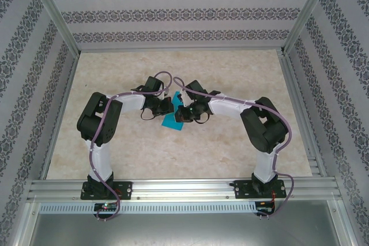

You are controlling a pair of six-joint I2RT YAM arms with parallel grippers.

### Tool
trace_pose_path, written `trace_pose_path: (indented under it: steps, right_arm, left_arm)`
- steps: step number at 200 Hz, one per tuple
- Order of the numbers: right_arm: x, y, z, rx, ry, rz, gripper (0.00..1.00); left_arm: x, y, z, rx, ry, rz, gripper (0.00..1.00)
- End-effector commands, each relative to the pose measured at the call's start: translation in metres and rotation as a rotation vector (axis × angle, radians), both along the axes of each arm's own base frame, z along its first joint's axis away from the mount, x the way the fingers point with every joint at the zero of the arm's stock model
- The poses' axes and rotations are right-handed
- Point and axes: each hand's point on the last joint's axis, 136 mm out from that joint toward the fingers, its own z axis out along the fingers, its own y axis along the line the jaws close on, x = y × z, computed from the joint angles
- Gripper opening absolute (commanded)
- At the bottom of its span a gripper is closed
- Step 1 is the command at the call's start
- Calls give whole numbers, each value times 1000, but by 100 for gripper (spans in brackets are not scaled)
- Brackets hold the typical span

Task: Fold a paper plane with a square sheet of paper (pick it up from the middle)
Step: Fold the triangle a second time at the center of the table.

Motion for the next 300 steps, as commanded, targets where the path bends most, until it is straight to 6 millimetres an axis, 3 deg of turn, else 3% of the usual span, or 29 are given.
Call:
trace_pose_path:
  steps: [1,56,112,193,266,300]
  right_arm:
    - [14,6,-6,-4,-5,-28,8]
    - [21,17,-13,-2,8,-34,8]
    - [17,13,-30,-51,48,-41,8]
    - [-15,-3,-47,-109,119,83,8]
    - [-55,-21,-50,-96,192,121,8]
    - [-61,-26,-45,-89,189,120,8]
  left_arm:
    - [-33,18,-52,134,155,13,5]
    - [-32,18,-55,128,159,32,5]
    - [-34,17,-58,116,168,47,5]
    - [-37,21,-63,131,181,67,5]
    - [-40,26,-69,151,196,89,5]
    - [-40,25,-67,143,191,84,5]
